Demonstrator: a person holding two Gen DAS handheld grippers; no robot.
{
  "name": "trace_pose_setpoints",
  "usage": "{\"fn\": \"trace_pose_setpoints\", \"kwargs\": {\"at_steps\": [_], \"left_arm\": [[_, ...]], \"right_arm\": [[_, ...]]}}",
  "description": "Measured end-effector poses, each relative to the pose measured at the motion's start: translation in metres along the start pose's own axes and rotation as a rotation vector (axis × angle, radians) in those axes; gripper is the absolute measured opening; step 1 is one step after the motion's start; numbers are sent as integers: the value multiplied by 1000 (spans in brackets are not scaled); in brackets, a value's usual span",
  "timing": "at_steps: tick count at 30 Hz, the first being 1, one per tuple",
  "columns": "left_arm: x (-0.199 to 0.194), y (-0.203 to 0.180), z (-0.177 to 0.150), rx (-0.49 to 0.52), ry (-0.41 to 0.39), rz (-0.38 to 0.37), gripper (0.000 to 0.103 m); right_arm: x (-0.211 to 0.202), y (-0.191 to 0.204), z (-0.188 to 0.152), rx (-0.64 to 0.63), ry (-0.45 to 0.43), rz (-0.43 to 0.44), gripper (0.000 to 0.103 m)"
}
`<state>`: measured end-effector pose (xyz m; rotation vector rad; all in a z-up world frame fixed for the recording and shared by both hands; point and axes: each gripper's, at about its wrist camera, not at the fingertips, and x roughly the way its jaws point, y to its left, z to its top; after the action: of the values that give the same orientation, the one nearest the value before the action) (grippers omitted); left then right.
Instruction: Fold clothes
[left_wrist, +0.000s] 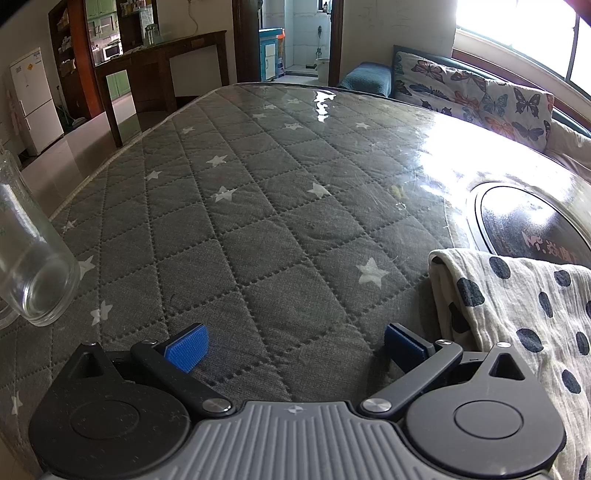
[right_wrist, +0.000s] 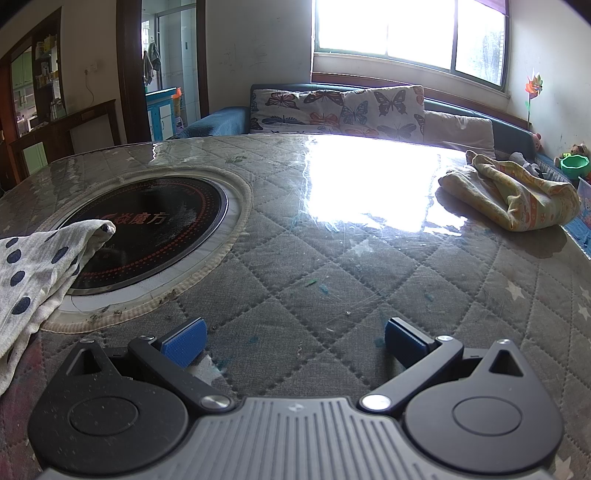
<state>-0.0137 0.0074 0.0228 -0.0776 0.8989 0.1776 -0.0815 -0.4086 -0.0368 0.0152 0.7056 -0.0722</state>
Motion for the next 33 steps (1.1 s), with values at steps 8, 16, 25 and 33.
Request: {"fn": "trace_pose_setpoints", "kwargs": {"at_steps": [8, 16, 25, 33], "left_arm": [[1, 0, -1, 0, -1, 0, 103], [2, 1, -2, -1, 0, -1, 103], [3, 0, -5, 0, 0, 0, 103], [2, -1, -5, 0, 3, 1, 103]], "right_arm": [[0, 0, 0, -2, 0, -2, 103], [0, 1, 0, -1, 0, -1, 103], [0, 1, 0, -1, 0, 0, 103], [1, 1, 0, 0, 0, 0, 103]]}}
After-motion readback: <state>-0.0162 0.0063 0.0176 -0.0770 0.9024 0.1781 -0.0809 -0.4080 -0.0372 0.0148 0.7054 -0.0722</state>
